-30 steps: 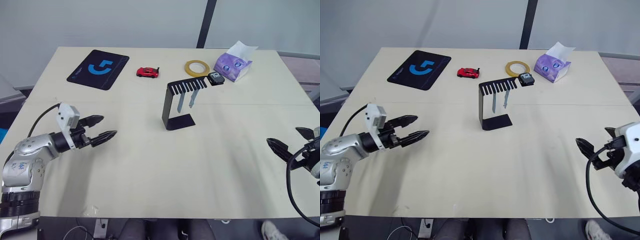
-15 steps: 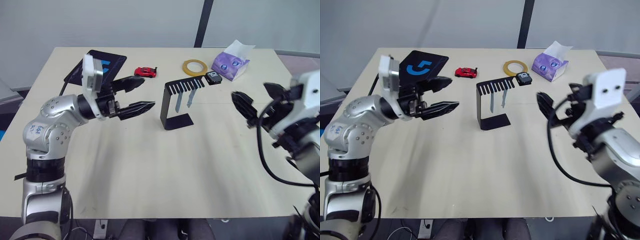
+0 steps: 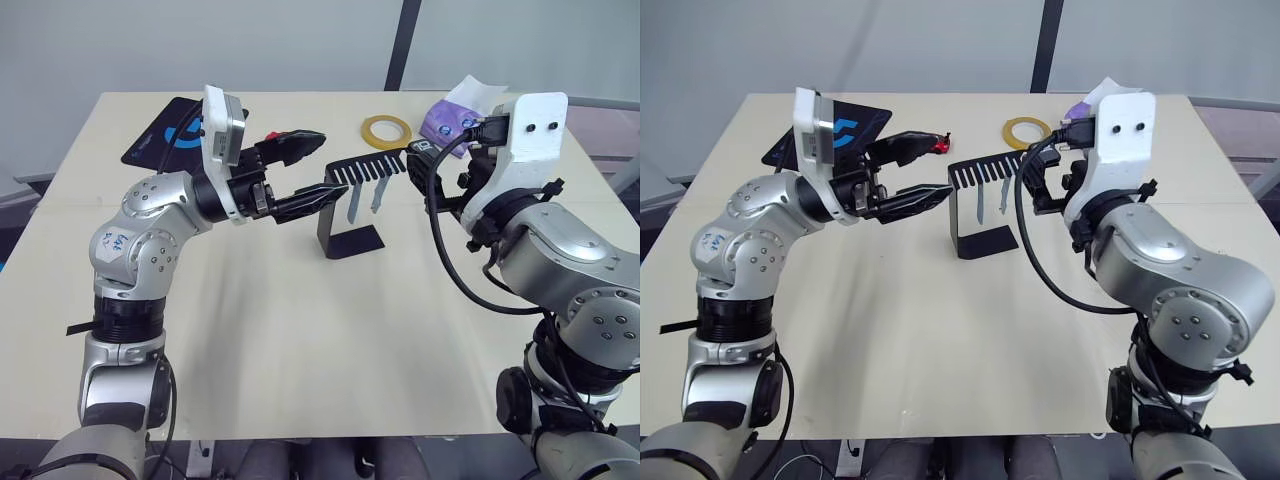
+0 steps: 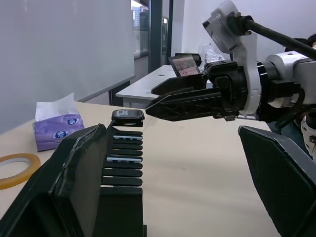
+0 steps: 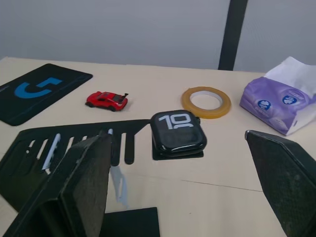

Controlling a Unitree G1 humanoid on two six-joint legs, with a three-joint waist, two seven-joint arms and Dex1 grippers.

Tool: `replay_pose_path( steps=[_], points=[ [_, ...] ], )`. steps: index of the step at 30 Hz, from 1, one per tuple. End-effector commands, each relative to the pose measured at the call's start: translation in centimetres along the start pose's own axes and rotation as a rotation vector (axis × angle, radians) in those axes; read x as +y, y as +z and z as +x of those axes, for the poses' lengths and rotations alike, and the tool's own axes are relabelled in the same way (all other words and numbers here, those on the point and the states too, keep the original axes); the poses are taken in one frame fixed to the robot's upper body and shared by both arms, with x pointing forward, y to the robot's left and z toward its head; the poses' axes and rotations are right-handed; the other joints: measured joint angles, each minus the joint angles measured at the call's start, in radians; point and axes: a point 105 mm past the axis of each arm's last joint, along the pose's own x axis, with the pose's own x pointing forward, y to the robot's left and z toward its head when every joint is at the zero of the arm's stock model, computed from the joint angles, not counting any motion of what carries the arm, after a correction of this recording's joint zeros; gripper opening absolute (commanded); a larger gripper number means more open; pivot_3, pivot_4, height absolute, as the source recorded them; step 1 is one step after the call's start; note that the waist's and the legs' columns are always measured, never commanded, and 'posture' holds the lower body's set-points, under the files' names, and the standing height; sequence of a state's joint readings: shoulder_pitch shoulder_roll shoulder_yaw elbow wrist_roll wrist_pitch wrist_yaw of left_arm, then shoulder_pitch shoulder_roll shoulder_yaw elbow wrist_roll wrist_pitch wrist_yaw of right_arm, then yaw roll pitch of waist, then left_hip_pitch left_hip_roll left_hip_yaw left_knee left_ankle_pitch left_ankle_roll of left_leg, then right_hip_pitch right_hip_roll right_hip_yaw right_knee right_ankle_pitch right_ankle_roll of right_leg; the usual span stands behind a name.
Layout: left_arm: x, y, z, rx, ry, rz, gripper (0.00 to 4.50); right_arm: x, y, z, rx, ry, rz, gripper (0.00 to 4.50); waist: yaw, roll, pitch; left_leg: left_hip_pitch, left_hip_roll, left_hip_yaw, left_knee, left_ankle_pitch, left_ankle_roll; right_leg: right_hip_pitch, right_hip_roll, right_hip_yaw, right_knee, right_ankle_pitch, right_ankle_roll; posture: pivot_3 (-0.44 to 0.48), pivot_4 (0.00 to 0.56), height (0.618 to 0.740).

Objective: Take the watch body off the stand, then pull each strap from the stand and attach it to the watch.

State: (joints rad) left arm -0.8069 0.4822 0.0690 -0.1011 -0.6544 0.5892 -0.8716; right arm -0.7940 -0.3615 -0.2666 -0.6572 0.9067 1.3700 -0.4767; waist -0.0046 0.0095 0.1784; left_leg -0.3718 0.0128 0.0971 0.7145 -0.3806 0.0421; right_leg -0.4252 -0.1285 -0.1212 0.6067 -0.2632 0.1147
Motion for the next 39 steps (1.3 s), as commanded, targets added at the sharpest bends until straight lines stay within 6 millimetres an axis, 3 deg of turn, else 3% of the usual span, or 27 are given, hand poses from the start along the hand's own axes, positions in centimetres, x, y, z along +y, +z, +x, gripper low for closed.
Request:
replay_pose_path(
  steps=[1,38,39],
  points=[
    [-0.4,1.1,0.0,-0.016,-0.006,0.055,4.48,-0.2,0.9,0.3,-0.030,-0.035,-0.001,4.50,-0.001,0.000,0.000,0.000,0.000,0.000,0.000,0.000,0.000,0.000,0.000,0.000,0.000,0.000,0.000,0.000,0.150,0.738],
    [-0.5,1.7,0.3,-0.029,0.018,0.077,4.48,0.0,0.3,3.2,0.008,0.065,0.023,4.50,-0.003,0.000,0.000,0.000,0.000,0.001,-0.001,0.000,0.000,-0.002,0.001,0.001,0.000,0.000,0.000,0.000,0.150,0.738],
    [-0.5,1.7,0.3,-0.029,0.019,0.078,4.50,0.0,0.3,3.2,0.008,0.069,0.025,4.25,-0.002,0.000,0.000,0.000,0.000,0.001,-0.001,0.000,0.000,-0.002,0.001,0.001,0.000,0.000,0.000,0.000,0.150,0.738]
  ],
)
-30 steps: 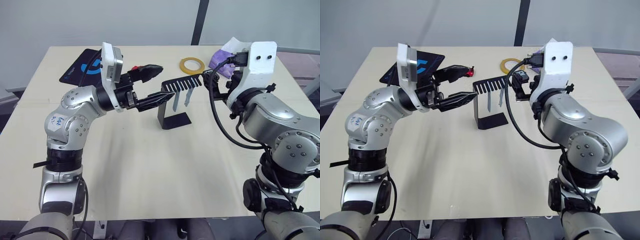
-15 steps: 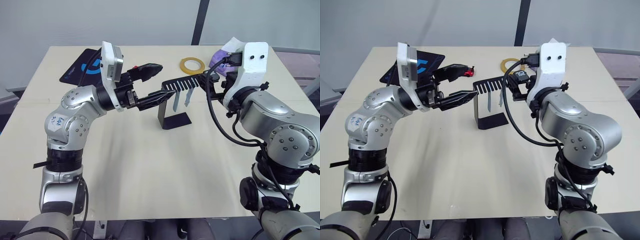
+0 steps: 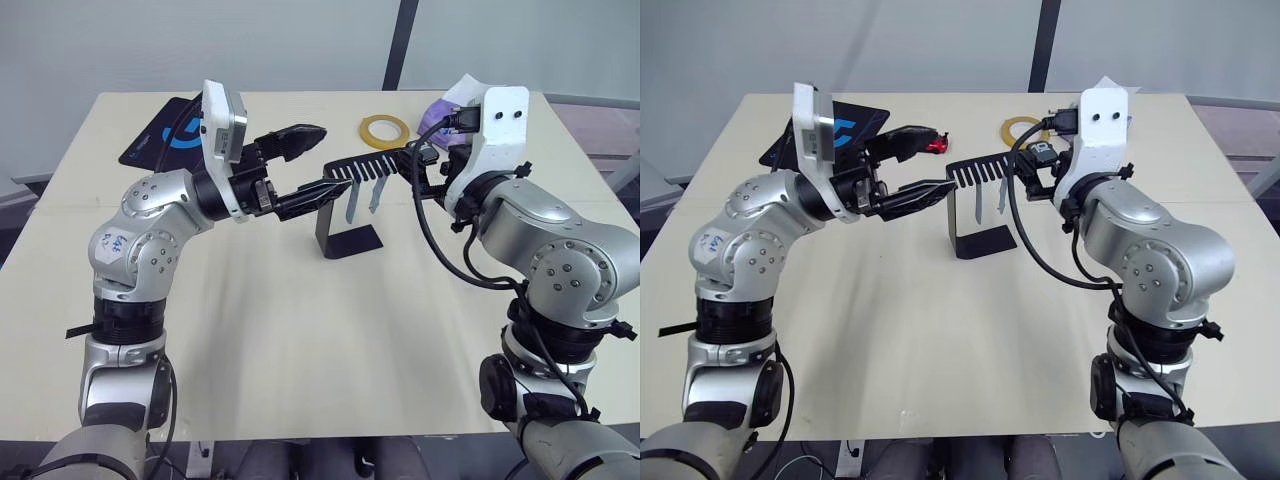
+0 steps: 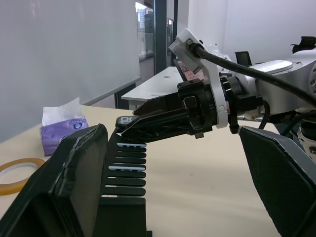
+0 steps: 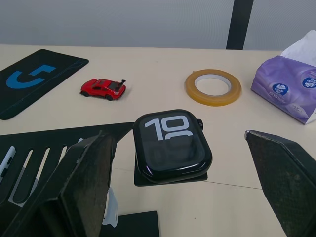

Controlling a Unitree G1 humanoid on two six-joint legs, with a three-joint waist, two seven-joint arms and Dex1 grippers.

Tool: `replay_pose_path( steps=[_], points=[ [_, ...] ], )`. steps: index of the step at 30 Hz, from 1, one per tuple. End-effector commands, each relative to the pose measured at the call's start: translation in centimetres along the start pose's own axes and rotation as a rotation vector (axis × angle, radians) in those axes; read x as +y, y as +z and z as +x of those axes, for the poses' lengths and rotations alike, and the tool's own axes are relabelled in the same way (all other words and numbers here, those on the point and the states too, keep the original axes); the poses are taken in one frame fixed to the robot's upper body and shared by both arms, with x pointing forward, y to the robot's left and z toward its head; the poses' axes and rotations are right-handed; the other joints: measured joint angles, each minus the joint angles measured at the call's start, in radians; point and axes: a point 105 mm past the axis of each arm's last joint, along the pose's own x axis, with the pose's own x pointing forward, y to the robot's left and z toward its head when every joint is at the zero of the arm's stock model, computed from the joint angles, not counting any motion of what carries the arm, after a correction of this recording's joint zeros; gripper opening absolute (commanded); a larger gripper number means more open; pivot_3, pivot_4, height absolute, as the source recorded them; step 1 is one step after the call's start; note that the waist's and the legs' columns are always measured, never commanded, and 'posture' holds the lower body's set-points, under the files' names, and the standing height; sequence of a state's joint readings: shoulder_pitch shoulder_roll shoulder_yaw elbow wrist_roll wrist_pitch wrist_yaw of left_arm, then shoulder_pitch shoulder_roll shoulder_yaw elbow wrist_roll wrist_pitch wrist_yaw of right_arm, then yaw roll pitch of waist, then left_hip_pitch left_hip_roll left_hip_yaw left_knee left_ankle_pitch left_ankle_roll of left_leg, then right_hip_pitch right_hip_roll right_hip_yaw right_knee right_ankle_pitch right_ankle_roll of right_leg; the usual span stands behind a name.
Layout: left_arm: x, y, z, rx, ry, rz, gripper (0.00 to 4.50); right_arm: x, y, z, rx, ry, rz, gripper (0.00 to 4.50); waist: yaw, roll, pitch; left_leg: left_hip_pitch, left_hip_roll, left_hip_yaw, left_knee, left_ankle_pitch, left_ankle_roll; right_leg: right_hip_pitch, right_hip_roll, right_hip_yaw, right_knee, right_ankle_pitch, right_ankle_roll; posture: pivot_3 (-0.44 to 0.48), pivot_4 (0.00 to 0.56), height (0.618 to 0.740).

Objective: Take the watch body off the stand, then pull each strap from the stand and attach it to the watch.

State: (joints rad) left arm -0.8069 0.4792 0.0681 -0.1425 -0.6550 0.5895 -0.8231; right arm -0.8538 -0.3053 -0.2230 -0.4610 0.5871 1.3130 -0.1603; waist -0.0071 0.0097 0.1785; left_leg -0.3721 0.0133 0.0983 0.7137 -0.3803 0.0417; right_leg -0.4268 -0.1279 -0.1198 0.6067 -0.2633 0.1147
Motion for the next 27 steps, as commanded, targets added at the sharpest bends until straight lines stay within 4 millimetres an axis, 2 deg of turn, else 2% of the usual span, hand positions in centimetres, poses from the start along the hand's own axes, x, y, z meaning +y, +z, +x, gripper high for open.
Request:
replay_pose_path(
  steps=[1,3,6,17,22,27],
  points=[
    [-0.3,1.1,0.0,-0.020,-0.005,0.045,4.50,0.2,1.3,-0.1,-0.056,0.015,-0.004,4.00,0.000,0.000,0.000,0.000,0.000,0.000,0.000,0.000,0.000,0.000,0.000,0.000,0.000,0.000,0.000,0.000,0.150,0.738],
    [-0.3,1.1,0.0,-0.023,-0.003,0.046,4.50,0.3,1.3,-0.1,-0.055,0.023,-0.004,3.23,0.000,0.000,0.000,0.000,0.000,0.000,0.000,0.000,0.000,0.000,0.000,0.000,0.000,0.000,0.000,0.000,0.150,0.738],
    [-0.3,1.2,0.0,-0.025,-0.002,0.046,4.50,0.3,1.3,-0.1,-0.054,0.028,-0.005,1.68,0.000,0.000,0.000,0.000,0.000,0.000,0.000,0.000,0.000,0.000,0.000,0.000,0.000,0.000,0.000,0.000,0.150,0.738],
    [-0.3,1.1,0.2,-0.035,-0.012,0.036,4.50,0.4,2.3,-0.6,-0.085,0.029,-0.040,1.61,0.001,0.000,0.000,0.000,0.000,0.000,0.000,0.000,0.000,0.000,0.000,0.000,0.000,0.000,0.000,0.000,0.150,0.738],
    [-1.1,0.8,0.8,-0.043,-0.059,0.024,4.50,0.8,4.6,-1.9,-0.152,0.053,-0.059,1.61,0.001,0.000,0.000,0.000,0.000,0.000,0.000,0.000,0.000,0.000,0.000,0.000,0.000,0.000,0.000,0.000,0.150,0.738],
    [-1.8,0.9,1.1,-0.053,-0.111,0.015,4.50,0.4,5.4,-3.9,-0.188,0.048,-0.080,1.61,0.002,0.000,0.000,0.000,0.000,0.000,0.000,0.000,0.000,0.000,0.000,0.000,0.000,0.000,0.000,0.000,0.150,0.738]
  ],
)
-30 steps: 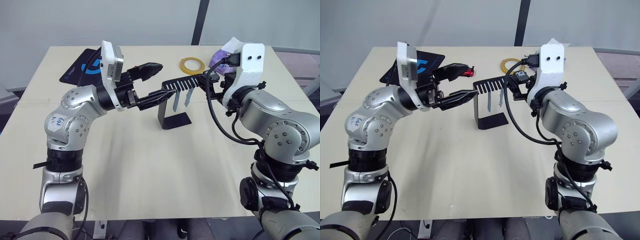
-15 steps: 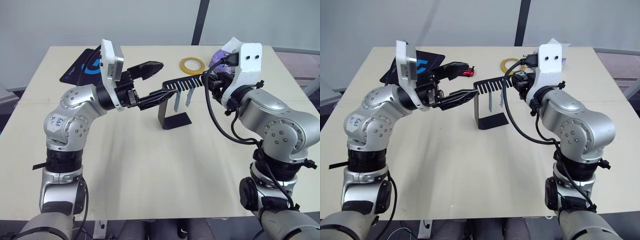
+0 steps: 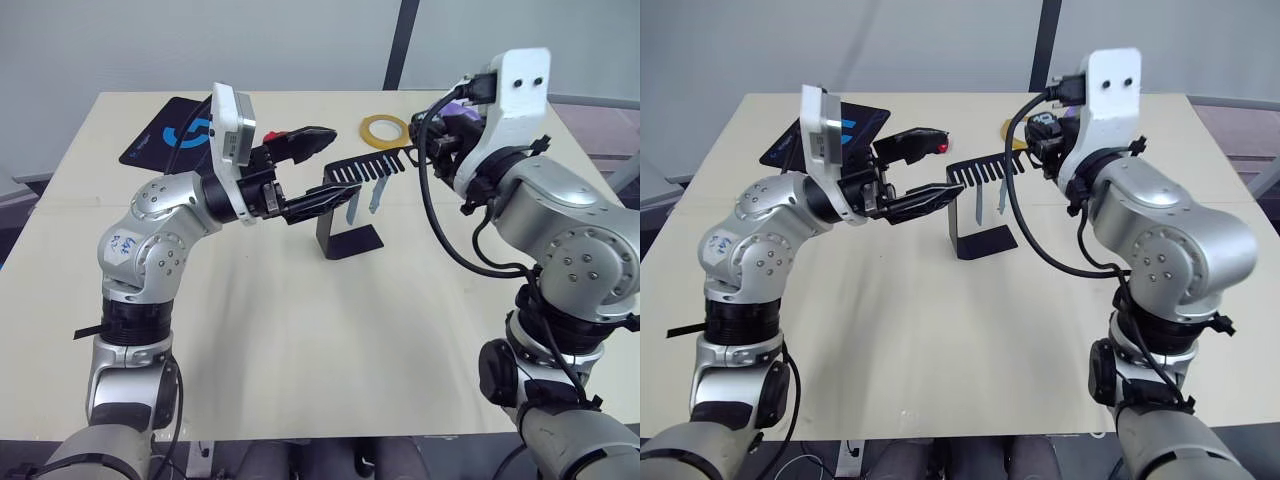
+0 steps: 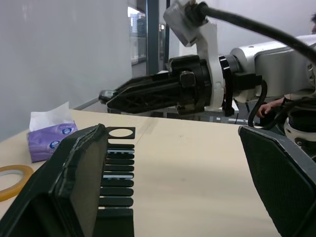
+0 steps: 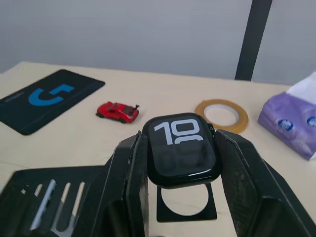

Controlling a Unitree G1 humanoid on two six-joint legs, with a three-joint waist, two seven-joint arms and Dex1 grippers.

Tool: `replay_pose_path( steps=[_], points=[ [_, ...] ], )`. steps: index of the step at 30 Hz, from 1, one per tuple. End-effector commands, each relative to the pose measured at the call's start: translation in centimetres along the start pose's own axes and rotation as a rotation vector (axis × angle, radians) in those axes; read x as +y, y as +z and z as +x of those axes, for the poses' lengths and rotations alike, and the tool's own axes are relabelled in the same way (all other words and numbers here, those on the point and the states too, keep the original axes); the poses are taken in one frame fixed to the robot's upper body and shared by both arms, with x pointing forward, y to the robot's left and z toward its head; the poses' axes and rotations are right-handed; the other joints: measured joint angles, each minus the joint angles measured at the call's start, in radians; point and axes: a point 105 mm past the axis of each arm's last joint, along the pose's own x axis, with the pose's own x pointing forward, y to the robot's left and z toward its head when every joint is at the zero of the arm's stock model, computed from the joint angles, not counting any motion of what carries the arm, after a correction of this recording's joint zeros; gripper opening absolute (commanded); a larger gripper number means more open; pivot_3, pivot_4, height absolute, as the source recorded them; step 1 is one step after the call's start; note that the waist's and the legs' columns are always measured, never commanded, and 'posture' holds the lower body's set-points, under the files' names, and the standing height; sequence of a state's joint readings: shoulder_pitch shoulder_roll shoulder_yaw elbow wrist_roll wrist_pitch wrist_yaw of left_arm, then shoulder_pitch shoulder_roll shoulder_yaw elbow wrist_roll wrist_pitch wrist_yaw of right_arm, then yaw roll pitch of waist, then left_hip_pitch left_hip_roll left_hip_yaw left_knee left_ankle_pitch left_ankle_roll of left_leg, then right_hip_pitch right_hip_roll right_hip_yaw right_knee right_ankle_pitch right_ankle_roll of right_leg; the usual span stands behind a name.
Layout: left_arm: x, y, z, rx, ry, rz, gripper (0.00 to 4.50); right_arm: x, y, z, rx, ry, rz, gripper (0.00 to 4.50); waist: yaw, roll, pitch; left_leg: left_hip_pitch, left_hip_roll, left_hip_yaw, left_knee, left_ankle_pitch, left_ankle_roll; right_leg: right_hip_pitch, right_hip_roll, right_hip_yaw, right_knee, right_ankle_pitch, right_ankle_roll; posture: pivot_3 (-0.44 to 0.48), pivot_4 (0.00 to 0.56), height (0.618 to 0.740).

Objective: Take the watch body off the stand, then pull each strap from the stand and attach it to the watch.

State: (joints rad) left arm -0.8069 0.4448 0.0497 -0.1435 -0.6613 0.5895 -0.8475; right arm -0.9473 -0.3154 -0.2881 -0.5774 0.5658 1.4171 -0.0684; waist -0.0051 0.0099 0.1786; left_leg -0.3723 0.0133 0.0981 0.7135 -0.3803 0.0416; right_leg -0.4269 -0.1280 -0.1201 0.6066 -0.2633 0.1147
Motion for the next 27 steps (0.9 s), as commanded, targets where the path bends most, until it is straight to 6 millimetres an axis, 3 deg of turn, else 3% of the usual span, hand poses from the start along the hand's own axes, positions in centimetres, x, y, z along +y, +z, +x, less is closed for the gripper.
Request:
replay_pose_path(
  steps=[1,6,15,21,27],
  points=[
    [-1.2,1.2,0.3,-0.031,-0.070,0.036,4.50,-0.8,1.7,-2.4,-0.074,-0.029,-0.037,1.61,0.001,0.000,0.000,0.000,0.000,0.000,0.000,0.000,0.000,0.000,0.000,0.000,0.000,0.000,0.000,0.000,0.150,0.738],
    [-3.1,0.6,-0.6,0.000,-0.181,-0.014,4.50,-3.2,-0.4,-6.0,-0.037,-0.115,-0.064,1.61,0.002,0.000,0.000,0.000,0.000,0.000,0.000,0.000,0.000,0.000,0.000,0.000,0.000,0.000,0.000,0.000,0.150,0.738],
    [-5.4,-2.4,-2.5,0.119,-0.286,-0.064,4.50,-5.5,-8.7,-10.7,0.180,-0.197,-0.051,1.61,0.003,0.000,0.000,0.002,-0.001,0.002,-0.003,0.001,-0.001,0.000,0.001,0.003,-0.002,0.000,0.000,0.000,0.150,0.738],
    [-6.2,-3.6,-2.9,0.147,-0.285,-0.052,4.50,-8.3,-12.8,-11.5,0.263,-0.270,0.002,1.61,0.003,0.000,0.000,0.003,-0.002,0.004,-0.004,0.001,-0.001,0.000,0.002,0.005,-0.002,0.000,0.000,0.000,0.150,0.738],
    [-6.3,-3.8,-2.9,0.159,-0.282,-0.039,4.50,-10.4,-15.5,-10.4,0.305,-0.252,-0.017,1.61,0.003,0.000,0.000,0.004,-0.002,0.005,-0.005,0.002,-0.002,0.000,0.004,0.007,-0.003,0.000,0.000,0.000,0.150,0.738]
  ],
)
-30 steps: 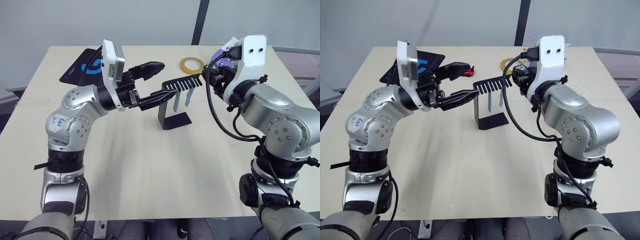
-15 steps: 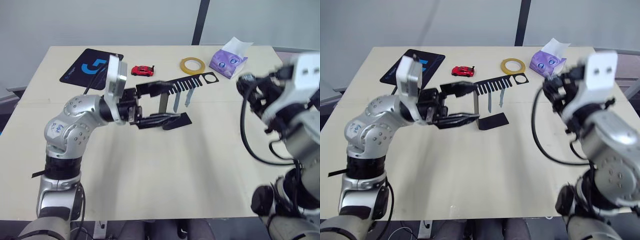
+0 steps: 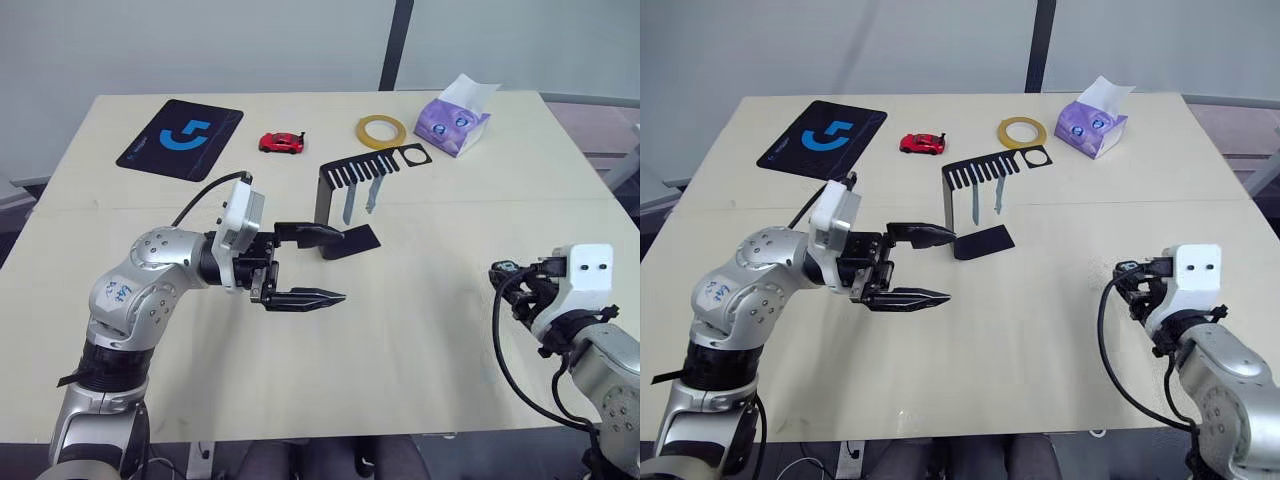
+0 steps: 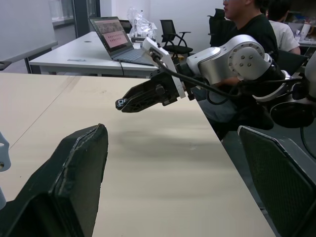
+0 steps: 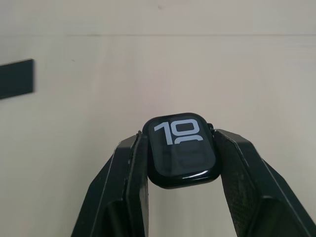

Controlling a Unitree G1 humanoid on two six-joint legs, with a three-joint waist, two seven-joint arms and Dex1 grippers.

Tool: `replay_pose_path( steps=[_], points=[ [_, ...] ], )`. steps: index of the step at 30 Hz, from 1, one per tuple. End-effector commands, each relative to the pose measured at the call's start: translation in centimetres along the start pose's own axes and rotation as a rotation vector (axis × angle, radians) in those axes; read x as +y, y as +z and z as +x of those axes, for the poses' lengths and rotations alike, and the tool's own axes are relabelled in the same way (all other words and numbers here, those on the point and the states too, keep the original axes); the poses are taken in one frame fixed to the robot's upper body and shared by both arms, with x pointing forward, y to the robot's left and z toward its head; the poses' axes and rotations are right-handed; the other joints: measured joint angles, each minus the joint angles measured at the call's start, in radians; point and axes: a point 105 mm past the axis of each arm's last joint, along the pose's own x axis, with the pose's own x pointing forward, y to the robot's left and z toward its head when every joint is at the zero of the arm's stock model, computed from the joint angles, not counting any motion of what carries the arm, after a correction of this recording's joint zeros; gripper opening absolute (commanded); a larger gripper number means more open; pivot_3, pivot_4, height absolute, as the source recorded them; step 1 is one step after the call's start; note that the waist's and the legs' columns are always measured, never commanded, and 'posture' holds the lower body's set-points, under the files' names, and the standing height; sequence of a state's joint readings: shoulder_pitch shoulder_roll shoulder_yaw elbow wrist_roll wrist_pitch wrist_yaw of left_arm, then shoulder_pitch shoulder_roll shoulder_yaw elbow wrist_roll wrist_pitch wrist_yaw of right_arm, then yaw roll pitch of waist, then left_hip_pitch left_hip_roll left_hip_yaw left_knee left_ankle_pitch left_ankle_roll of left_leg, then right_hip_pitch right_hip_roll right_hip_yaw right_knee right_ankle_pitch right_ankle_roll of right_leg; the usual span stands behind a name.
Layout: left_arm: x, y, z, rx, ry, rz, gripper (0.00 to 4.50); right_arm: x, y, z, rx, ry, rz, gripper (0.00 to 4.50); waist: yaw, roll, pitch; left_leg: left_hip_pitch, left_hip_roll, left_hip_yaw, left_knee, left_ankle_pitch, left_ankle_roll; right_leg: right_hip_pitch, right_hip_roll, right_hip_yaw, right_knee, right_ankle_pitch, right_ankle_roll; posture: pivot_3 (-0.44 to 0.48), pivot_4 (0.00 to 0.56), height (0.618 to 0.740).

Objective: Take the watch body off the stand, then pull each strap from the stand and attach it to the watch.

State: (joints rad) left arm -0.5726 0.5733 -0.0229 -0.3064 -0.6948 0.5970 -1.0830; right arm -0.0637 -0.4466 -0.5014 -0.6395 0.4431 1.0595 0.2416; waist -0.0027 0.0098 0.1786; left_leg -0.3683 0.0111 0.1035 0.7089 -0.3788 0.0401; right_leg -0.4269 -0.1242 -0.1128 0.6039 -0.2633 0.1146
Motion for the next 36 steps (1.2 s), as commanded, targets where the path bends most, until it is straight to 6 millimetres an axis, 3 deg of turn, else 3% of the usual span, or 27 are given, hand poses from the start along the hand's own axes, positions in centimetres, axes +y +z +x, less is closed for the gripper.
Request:
replay_pose_path(
  steps=[1,10,23,29,34,36],
  points=[
    [-0.5,0.6,0.1,0.008,-0.015,0.051,4.50,-0.6,0.6,0.8,-0.049,0.012,-0.049,1.61,0.000,0.000,0.000,0.000,0.001,0.000,0.000,0.000,0.000,0.000,0.000,0.000,0.000,0.000,0.000,0.000,0.150,0.738],
    [-0.4,0.8,0.4,0.009,-0.007,0.065,4.50,-1.5,-1.2,3.3,-0.013,0.029,-0.049,1.61,0.002,0.000,0.000,0.000,0.003,-0.001,0.000,0.000,0.000,0.000,0.000,0.000,0.000,0.000,0.000,0.000,0.150,0.738],
    [-0.1,1.0,0.5,0.010,0.005,0.074,4.50,-1.9,-3.0,4.5,0.037,0.045,-0.038,1.61,0.002,0.000,0.000,0.000,0.003,0.000,0.000,0.000,0.000,0.000,-0.001,0.000,0.001,0.000,0.000,0.000,0.150,0.738],
    [0.0,0.8,0.2,0.018,0.028,0.064,4.50,-2.3,-2.7,3.6,0.038,0.054,-0.045,4.44,0.002,0.000,0.000,0.000,0.003,0.000,0.000,0.000,0.000,0.000,-0.001,0.000,0.001,0.000,0.000,0.000,0.150,0.738],
    [0.3,-0.6,-1.7,0.040,0.142,-0.012,4.50,-3.0,-1.6,0.7,0.043,0.091,-0.103,4.49,0.004,0.000,0.000,0.000,0.003,0.000,0.000,0.000,0.000,0.000,-0.001,0.000,0.001,0.000,0.000,0.000,0.150,0.738],
    [0.3,-1.8,-3.6,0.075,0.231,-0.046,4.50,-3.5,-1.0,-1.3,0.047,0.132,-0.134,4.49,0.004,0.000,0.000,0.000,0.003,0.000,0.000,0.000,0.000,0.000,-0.001,0.000,0.001,0.000,0.000,0.000,0.150,0.738]
  ],
)
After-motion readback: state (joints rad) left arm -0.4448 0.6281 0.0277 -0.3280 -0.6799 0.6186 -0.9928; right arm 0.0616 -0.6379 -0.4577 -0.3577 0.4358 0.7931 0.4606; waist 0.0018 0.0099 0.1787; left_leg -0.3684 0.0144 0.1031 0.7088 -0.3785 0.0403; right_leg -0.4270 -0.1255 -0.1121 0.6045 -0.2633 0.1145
